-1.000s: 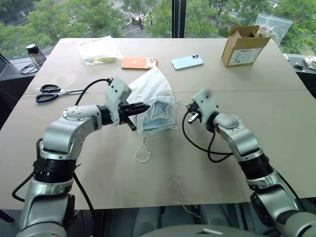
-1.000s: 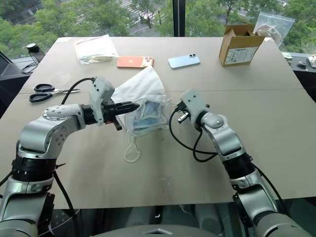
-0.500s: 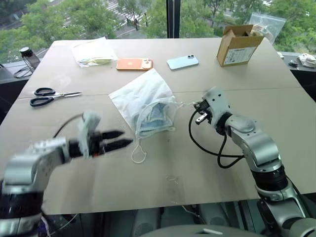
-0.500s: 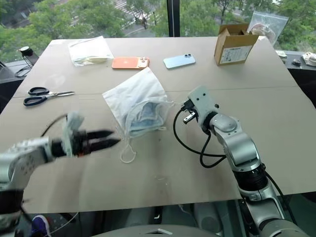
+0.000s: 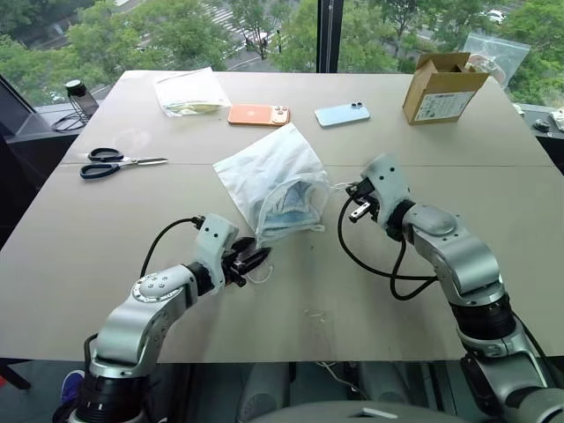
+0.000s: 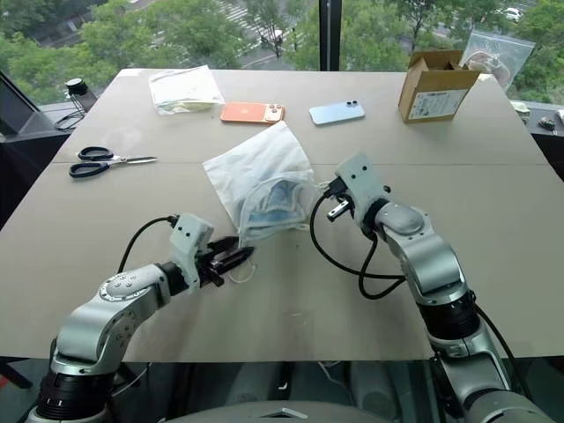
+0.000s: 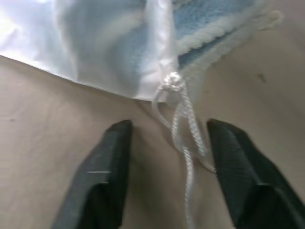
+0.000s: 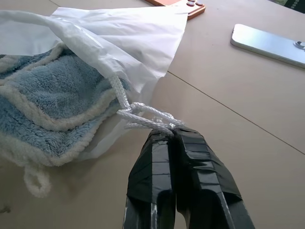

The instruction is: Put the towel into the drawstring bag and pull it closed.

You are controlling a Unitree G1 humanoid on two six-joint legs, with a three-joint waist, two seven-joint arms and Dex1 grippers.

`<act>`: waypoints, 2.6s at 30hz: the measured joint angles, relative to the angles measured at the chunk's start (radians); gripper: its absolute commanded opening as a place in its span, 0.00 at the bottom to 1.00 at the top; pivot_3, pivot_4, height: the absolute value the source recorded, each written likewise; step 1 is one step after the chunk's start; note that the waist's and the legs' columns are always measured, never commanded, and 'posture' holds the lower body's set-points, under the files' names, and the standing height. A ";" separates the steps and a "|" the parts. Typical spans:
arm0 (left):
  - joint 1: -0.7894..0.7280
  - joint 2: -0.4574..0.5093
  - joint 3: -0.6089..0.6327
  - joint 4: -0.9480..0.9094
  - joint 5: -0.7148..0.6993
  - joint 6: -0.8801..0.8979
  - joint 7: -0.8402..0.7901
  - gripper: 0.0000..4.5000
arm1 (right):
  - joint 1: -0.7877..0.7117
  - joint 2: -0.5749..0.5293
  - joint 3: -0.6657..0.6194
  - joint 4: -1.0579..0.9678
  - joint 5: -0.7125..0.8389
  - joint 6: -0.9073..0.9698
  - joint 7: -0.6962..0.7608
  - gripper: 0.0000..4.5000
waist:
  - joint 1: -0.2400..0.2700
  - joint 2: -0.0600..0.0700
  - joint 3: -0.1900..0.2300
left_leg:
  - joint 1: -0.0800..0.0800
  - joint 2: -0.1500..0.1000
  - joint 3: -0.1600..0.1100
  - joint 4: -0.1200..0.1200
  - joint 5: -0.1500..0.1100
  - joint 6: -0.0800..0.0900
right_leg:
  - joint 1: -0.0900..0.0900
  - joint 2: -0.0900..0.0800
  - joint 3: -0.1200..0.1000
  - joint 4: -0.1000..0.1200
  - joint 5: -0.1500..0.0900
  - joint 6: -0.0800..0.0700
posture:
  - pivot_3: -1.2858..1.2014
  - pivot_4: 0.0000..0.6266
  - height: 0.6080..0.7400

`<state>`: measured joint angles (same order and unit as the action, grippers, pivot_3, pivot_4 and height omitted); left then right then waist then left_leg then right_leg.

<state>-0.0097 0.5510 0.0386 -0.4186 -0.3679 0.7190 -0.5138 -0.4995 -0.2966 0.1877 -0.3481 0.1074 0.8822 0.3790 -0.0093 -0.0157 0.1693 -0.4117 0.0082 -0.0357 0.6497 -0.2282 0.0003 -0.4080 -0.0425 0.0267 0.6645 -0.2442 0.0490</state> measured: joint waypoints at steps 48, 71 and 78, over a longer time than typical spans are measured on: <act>-0.579 0.144 0.145 0.642 0.070 -0.583 -0.157 0.33 | -0.331 -0.272 -0.396 0.135 -0.001 -0.227 -0.129 0.00 | -0.029 -0.002 0.002 | -0.007 -0.001 0.002 -0.004 0.001 -0.001 | -0.007 -0.002 0.000 -0.001 -0.001 0.001 | 0.52 0.24 1.00; -0.619 0.053 0.026 0.560 0.052 -0.413 -0.247 0.94 | -0.060 -0.291 -0.323 -0.401 0.916 0.164 0.100 0.00 | -0.028 -0.003 0.002 | -0.005 0.000 -0.002 0.001 0.000 0.000 | -0.003 0.000 -0.003 0.001 -0.001 0.001 | 0.52 0.24 1.00; -0.583 0.190 0.046 0.697 0.142 -0.517 -0.257 0.94 | -0.029 -0.345 -0.320 -0.404 0.900 0.149 0.067 0.00 | -0.030 -0.003 0.002 | -0.005 0.000 -0.001 0.001 0.000 0.000 | -0.003 0.000 -0.002 0.001 -0.001 0.001 | 0.52 0.24 1.00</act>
<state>-0.5925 0.7413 0.0842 0.2780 -0.2260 0.2023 -0.7708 -0.5288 -0.6412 -0.1326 -0.7517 1.0076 1.0316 0.4460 -0.0393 -0.0185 0.1717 -0.4163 0.0082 -0.0363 0.6506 -0.2282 0.0004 -0.4112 -0.0425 0.0249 0.6655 -0.2454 0.0501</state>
